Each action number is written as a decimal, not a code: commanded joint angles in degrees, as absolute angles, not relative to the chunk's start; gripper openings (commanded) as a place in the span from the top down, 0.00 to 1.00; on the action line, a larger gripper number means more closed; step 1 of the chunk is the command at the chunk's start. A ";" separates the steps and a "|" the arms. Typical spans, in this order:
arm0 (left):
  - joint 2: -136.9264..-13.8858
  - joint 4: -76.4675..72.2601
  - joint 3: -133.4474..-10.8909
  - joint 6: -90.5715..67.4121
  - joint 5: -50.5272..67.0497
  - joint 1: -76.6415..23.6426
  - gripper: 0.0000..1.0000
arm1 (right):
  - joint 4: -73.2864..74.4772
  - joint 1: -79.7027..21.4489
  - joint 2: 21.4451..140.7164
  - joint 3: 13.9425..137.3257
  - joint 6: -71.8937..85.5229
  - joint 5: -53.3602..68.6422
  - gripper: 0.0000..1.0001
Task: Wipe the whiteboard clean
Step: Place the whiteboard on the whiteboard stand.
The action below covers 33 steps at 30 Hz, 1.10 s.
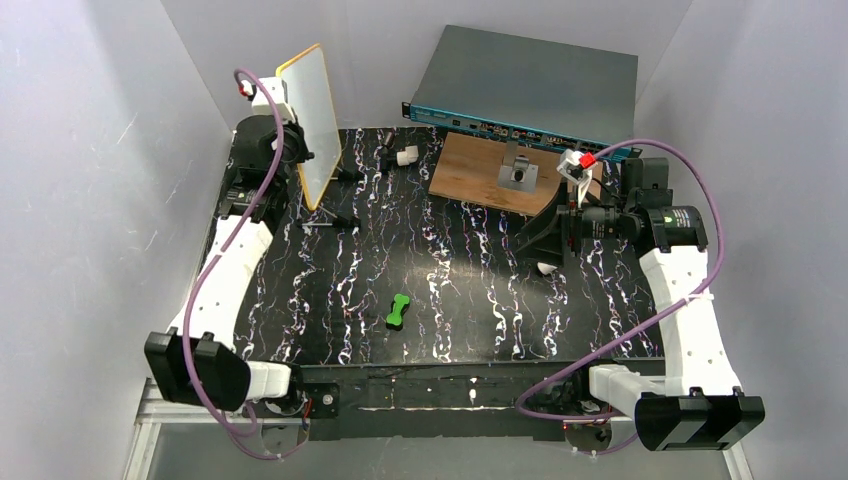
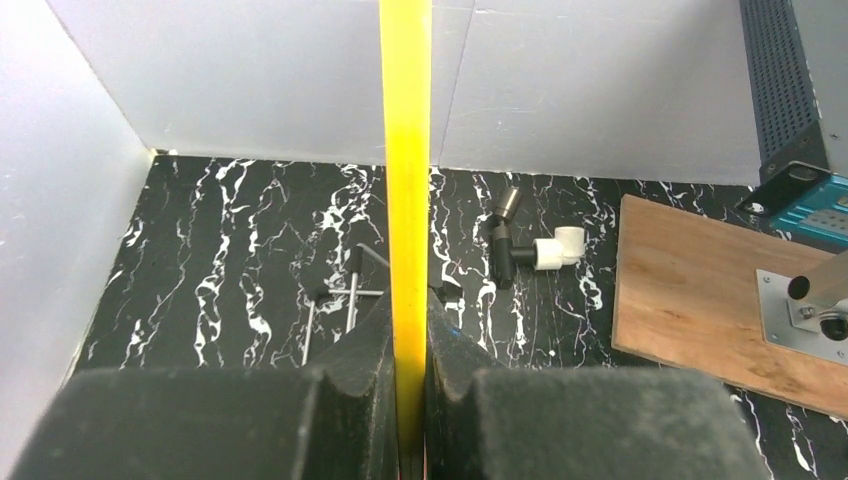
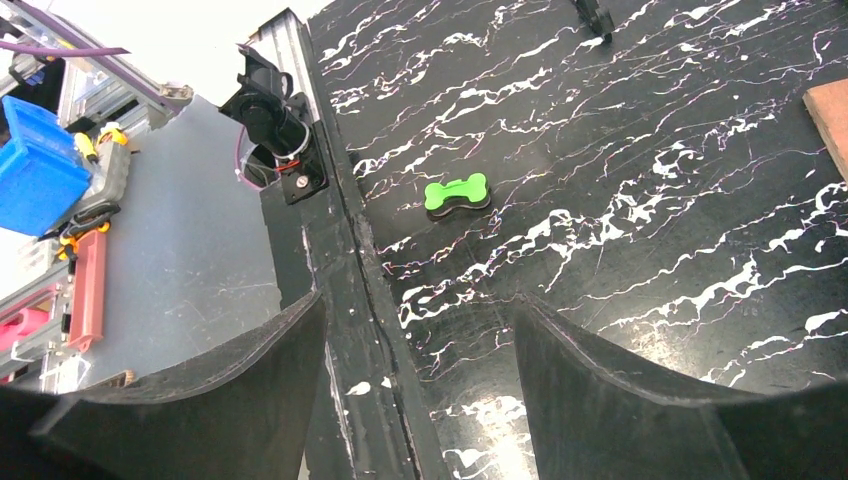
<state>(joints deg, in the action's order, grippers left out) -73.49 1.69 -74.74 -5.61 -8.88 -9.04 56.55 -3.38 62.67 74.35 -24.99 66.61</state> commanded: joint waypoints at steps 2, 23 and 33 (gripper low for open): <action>-73.75 -15.81 -76.20 -7.35 -5.57 -8.35 1.00 | 55.08 -2.99 63.28 74.10 -24.39 67.79 0.26; -63.35 -30.19 -39.07 -11.97 -2.68 -4.22 1.00 | 54.89 -2.64 64.16 73.23 -24.56 67.74 0.25; -63.33 -38.23 -25.85 -9.23 -4.56 -4.05 1.00 | 54.67 -2.59 63.81 72.56 -24.54 67.59 0.25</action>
